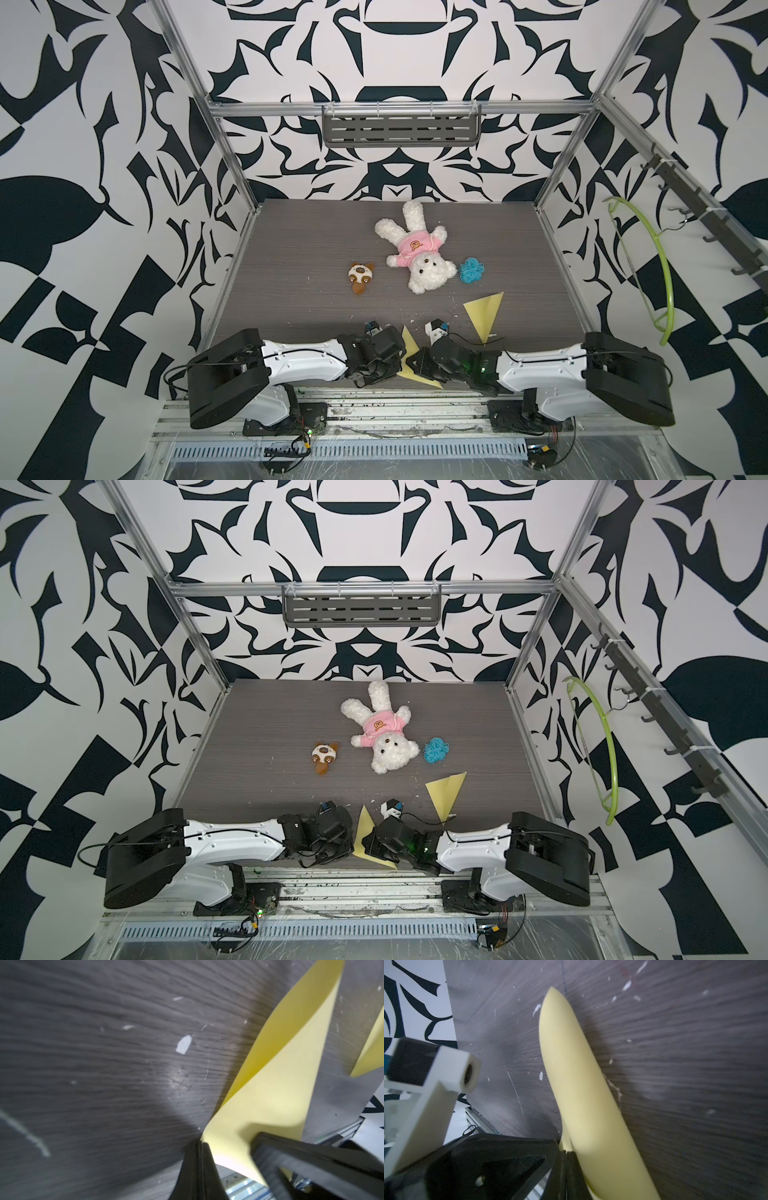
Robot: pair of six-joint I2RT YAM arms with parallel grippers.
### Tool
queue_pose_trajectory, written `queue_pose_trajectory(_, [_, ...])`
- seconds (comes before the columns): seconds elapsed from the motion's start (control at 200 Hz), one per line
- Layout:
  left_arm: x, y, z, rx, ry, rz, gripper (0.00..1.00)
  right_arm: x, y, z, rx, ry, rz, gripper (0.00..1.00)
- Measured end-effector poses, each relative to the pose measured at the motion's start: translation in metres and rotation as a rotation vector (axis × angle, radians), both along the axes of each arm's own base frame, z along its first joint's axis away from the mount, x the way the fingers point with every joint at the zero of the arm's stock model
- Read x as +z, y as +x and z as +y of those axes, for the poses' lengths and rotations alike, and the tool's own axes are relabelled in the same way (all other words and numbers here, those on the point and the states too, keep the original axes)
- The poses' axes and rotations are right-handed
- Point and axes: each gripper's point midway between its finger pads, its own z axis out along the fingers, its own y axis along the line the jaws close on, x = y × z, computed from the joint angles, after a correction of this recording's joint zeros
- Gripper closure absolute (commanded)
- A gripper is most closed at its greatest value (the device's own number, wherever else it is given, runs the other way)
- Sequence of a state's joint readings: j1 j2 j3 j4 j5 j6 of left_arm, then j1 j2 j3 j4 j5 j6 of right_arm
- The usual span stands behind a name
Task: Fold the square paper diagonally
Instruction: Fold the paper at the center of the board.
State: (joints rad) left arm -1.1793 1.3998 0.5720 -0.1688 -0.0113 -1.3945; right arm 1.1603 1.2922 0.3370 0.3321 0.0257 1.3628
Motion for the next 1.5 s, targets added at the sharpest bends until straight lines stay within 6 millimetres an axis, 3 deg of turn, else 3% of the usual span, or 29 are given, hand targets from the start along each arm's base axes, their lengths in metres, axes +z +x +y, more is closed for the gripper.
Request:
queue_pose_trajectory(0.2, [0.000,-0.001,0.002,-0.006,0.013,0.001,1.00,0.010,0.001,-0.019,0.003,-0.042,-0.030,0.93])
queue_pose_trajectory(0.79, [0.000,0.001,-0.002,-0.021,0.043,0.005,1.00,-0.023,-0.014,-0.051,0.029,-0.191,0.014,0.97])
queue_pose_trajectory(1.085, [0.004,0.004,0.002,-0.031,0.089,-0.010,1.00,-0.024,-0.013,-0.050,0.029,-0.187,0.012,1.00])
queue_pose_trajectory(1.21, [0.032,0.011,0.000,-0.041,0.069,-0.065,0.86,-0.024,-0.013,-0.051,0.028,-0.186,0.010,1.00])
queue_pose_trajectory(1.39, [0.100,0.025,-0.010,-0.017,-0.091,-0.170,0.82,-0.024,-0.013,-0.051,0.028,-0.186,0.007,1.00])
queue_pose_trajectory(1.5, [0.111,0.035,-0.018,0.006,-0.144,-0.178,0.85,-0.024,-0.013,-0.051,0.028,-0.182,0.005,1.00])
